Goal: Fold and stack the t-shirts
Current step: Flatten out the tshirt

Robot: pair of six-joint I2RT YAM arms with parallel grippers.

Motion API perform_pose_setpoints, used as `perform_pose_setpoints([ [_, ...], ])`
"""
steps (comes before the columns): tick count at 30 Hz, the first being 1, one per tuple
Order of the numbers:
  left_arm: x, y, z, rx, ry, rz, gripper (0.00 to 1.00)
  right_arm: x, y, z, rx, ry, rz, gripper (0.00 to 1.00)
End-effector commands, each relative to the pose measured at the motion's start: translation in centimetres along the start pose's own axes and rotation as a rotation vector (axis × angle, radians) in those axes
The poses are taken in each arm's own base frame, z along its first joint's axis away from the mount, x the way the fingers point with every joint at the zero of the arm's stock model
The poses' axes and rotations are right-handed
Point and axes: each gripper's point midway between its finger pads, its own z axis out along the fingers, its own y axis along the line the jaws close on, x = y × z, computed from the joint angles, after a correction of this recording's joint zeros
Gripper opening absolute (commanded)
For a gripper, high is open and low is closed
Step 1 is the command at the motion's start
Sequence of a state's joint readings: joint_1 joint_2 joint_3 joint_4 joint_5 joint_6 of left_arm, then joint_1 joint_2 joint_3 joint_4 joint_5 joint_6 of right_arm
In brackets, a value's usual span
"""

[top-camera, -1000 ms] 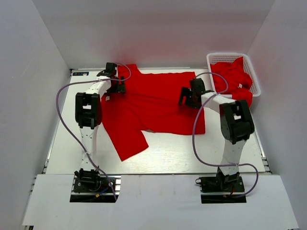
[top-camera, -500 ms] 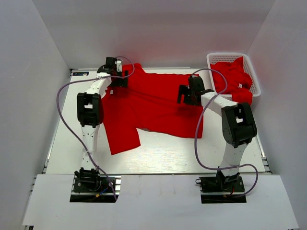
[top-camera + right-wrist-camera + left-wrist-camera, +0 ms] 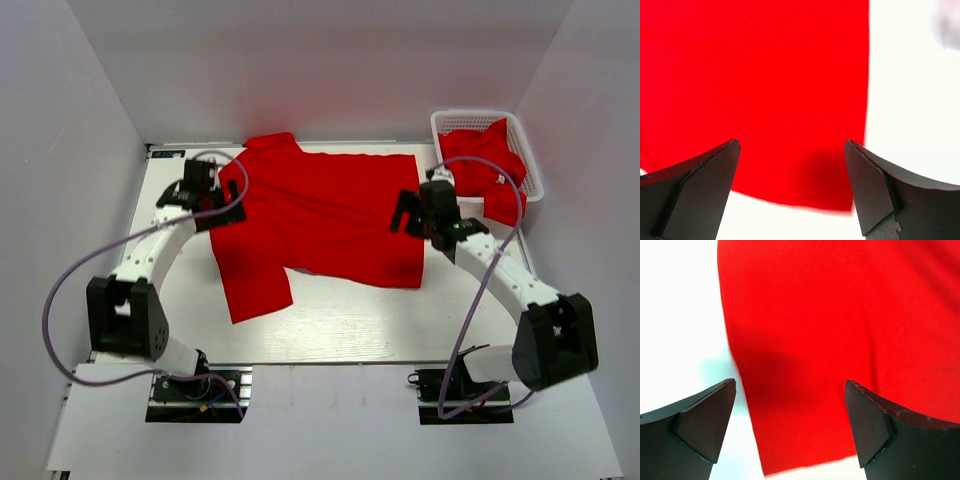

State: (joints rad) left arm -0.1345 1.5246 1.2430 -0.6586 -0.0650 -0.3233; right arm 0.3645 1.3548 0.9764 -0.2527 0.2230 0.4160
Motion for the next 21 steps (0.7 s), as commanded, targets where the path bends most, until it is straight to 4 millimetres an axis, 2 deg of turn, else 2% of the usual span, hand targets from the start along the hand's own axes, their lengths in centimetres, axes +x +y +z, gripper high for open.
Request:
perform_pose_setpoints([
  [1,5.4,1.1,-0.7,-0.042,0.101,-0.128,1.0,3.6,-2.2,-1.3,0.091,0.067,0.047,0.9],
  [2,8.3,1.6,-0.6,-0.066,0.16,-0.162,1.0,3.9,-2.6,-1.4,0.108,0.068,0.052,0.9],
  [3,9.7,2.1,-0.8,-0.079,0.187,-0.17,1.0,5.3,-3.4,-1.9,0.133,0.107,0.053,0.9],
  [4,11.3,2.0,-1.2,-0.071,0.222,-0.173,1.0,5.7,-3.7,-2.0,0.149,0.117,0.065,0.9],
  [5,13.6,2.8,-1.6,-0.088,0.254,-0.186,1.0,5.9,-4.1,-2.1,0.167,0.12,0.064,0.9],
  [8,17.4,3.3,-3.0,-0.09,0.317,-0.225,1.0,7.7,-4.9,-2.3,0.193,0.169,0.075,0.9],
  [11,20.6,3.0,-3.9,-0.067,0.379,-0.234,1.0,8.4,-5.2,-2.5,0.208,0.188,0.081,0.9],
  [14,22.6,2.8,-4.6,-0.057,0.415,-0.248,1.0,8.8,-5.6,-2.6,0.226,0.202,0.087,0.9],
  [15,22.7,2.4,-4.7,-0.044,0.424,-0.253,1.0,8.8,-5.8,-2.6,0.235,0.198,0.085,0.9],
  [21,23.5,3.7,-4.4,-0.154,0.454,-0.266,1.0,9.2,-6.2,-2.4,0.256,0.203,0.096,0.9],
])
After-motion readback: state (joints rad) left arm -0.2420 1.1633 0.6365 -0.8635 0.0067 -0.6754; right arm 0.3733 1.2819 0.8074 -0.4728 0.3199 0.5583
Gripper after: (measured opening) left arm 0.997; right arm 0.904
